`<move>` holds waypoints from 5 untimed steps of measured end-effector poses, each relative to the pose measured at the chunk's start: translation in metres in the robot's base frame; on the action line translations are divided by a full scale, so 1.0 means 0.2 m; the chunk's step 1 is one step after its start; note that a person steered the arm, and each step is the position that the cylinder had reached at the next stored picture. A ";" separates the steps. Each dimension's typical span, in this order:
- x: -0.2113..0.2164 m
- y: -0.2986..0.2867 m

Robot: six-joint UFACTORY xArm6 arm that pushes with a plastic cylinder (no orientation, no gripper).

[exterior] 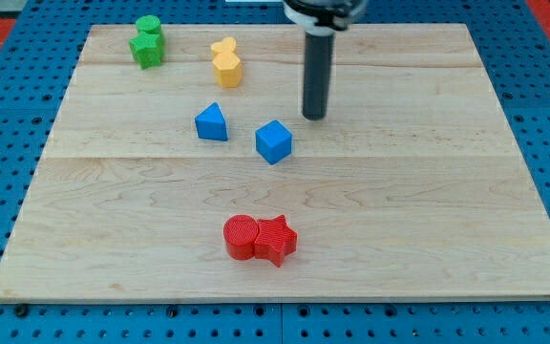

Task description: Push the blue triangle slightly up

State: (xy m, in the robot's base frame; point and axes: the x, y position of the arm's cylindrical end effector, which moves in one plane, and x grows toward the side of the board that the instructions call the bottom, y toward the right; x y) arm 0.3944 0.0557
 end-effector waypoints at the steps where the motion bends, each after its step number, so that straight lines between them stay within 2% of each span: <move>1: 0.25 -0.28; 3: 0.28 -0.58; 4: 0.16 -0.53; 5: 0.12 -0.60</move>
State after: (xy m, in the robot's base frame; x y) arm 0.4178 -0.0646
